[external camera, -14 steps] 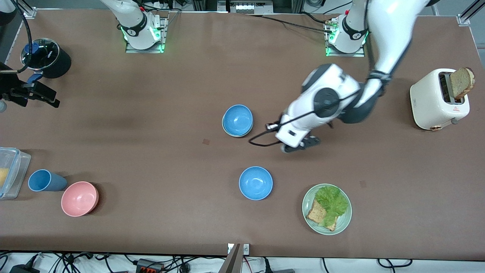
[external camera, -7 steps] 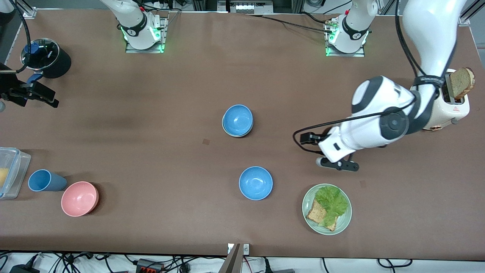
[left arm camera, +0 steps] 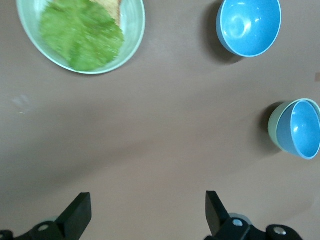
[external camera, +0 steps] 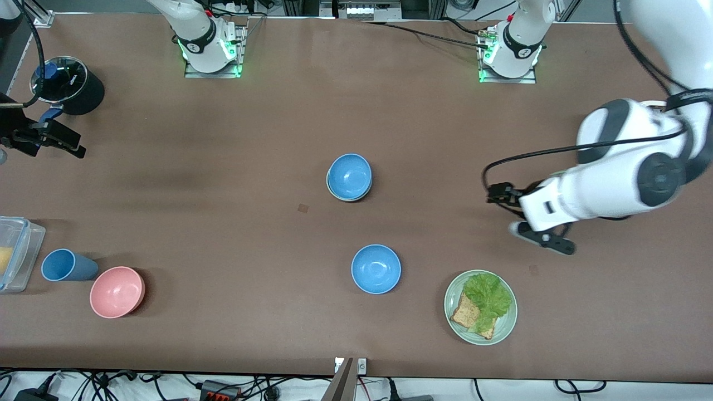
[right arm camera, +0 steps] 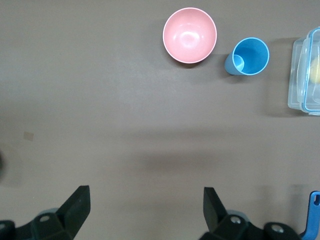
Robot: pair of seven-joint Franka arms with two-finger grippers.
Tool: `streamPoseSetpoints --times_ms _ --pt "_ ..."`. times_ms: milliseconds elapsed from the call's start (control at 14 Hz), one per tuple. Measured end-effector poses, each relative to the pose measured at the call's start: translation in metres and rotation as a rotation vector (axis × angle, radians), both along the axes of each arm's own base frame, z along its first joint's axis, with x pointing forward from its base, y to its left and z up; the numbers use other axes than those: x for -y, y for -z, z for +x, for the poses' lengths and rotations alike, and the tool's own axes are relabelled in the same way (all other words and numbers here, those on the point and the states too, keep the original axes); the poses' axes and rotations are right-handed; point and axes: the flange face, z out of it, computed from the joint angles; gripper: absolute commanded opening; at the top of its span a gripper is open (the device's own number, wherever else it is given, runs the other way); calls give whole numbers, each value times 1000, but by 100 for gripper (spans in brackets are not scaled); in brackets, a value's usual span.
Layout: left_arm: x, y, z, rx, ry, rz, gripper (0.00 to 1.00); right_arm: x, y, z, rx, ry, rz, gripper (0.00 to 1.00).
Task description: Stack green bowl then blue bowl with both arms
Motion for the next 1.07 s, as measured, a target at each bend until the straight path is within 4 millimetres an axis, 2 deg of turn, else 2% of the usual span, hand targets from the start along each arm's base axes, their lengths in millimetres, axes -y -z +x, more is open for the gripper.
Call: streamPoseSetpoints --times_ms 143,429,571,786,857,929,1071 --pt "-27 -13 1 20 -8 24 100 -1 0 0 0 -1 -1 100" --pt "-51 -57 -24 62 -72 130 100 -1 0 0 0 -2 -1 100" --pt "-53 -94 -51 84 -102 173 100 -1 0 0 0 -2 -1 100" --pt "-39 -149 -105 86 -208 233 100 -1 0 0 -1 -2 -1 100" --pt "-35 -158 -116 92 -229 244 100 -1 0 0 -1 -3 -1 100" --pt "-35 -159 -122 89 -240 248 100 -2 0 0 -1 -4 -1 100" --pt "-41 -145 -122 54 -264 208 100 -2 0 0 -1 -4 -1 100"
